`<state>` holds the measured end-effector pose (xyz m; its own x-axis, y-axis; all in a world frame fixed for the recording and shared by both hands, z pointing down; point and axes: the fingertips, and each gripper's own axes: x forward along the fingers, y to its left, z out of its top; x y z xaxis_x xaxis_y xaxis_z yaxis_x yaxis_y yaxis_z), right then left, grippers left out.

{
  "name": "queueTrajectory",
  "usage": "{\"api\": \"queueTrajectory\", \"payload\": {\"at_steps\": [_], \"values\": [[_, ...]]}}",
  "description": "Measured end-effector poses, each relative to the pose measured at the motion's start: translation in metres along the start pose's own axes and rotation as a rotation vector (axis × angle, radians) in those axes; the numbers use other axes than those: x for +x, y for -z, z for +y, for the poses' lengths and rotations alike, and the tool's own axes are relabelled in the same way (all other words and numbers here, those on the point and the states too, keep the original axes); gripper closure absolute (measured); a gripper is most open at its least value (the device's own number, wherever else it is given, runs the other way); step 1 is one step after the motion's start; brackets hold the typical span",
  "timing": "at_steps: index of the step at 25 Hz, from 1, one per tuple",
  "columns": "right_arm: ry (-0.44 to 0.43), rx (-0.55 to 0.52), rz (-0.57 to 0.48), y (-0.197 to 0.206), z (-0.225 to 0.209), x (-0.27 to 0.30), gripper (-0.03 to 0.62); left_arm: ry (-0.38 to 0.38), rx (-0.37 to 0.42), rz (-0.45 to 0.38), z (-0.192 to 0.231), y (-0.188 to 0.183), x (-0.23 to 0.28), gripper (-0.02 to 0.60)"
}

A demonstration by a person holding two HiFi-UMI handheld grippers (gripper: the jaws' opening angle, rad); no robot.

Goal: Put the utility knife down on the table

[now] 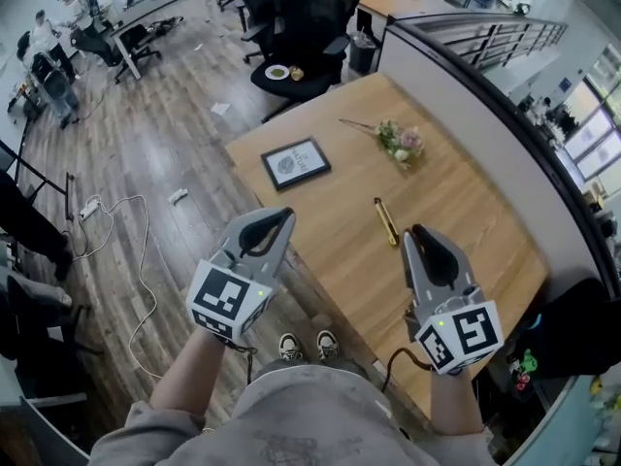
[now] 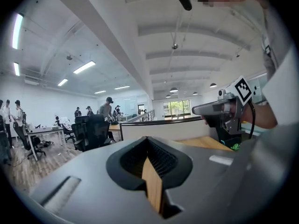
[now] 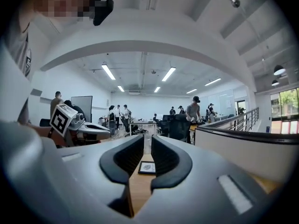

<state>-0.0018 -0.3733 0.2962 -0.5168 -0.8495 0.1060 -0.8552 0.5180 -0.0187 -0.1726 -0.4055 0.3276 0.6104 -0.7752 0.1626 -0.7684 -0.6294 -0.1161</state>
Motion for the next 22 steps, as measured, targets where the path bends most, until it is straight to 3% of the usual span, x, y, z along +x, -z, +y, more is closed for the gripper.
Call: {"api": "queueTrajectory", "payload": {"at_steps": [3,8,13,22], "values": [[0.027,0.028,0.003,0.009,0.005,-0.01,0.545,0.005,0.005,-0.021,-0.005,-0.002,-0.015,0.582],[0.069,-0.029,0.024,0.014,0.019,-0.025,0.554,0.029,-0.007,-0.015,-0.015,-0.002,-0.039,0.583],[0.012,-0.133,0.042,0.015,0.043,-0.025,0.582,-0.008,-0.043,-0.01,-0.011,0.008,-0.063,0.583],[-0.03,-0.118,0.057,0.019,0.056,-0.018,0.582,-0.032,-0.026,-0.028,-0.001,-0.001,-0.071,0.583]]}}
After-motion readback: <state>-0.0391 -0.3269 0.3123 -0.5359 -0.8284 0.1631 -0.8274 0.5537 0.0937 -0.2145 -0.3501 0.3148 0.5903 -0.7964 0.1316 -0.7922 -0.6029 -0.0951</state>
